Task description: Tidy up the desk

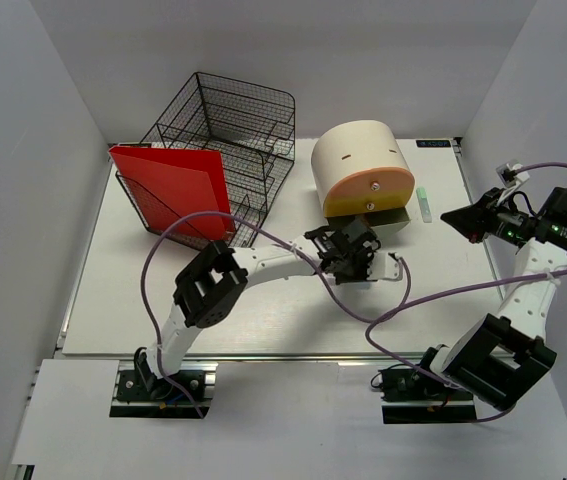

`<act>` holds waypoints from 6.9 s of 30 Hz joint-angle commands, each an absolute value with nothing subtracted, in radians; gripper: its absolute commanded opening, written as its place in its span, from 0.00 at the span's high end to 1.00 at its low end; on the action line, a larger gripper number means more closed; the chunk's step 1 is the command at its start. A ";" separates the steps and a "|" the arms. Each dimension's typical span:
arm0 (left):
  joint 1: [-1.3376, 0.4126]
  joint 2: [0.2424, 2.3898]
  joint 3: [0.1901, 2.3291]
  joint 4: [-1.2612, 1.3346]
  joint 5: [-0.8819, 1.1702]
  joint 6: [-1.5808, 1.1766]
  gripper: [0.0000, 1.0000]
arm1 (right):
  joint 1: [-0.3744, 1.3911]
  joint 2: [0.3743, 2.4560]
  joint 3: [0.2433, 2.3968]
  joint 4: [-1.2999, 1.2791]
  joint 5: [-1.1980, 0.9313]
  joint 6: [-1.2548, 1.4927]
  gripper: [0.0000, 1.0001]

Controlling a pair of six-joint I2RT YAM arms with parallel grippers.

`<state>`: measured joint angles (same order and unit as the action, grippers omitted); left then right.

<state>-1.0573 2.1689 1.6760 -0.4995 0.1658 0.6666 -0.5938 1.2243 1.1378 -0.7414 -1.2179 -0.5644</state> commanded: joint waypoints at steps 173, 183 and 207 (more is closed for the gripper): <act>-0.914 1.077 0.911 -0.295 -0.359 -0.160 0.02 | 0.339 1.433 1.192 -0.544 -0.193 -1.387 1.00; -0.914 1.069 0.911 -0.295 -0.350 -0.158 0.02 | 0.376 1.509 1.209 -0.471 -0.098 -1.376 0.94; -0.914 1.062 0.908 -0.290 -0.351 -0.158 0.02 | 0.348 1.497 1.336 -0.768 -0.426 -1.365 1.00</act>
<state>-0.9161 1.0893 0.9222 -0.3065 -0.3580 -0.1616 0.3611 1.5063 1.2549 -0.5789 -0.2543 -1.3064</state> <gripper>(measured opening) 0.979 0.012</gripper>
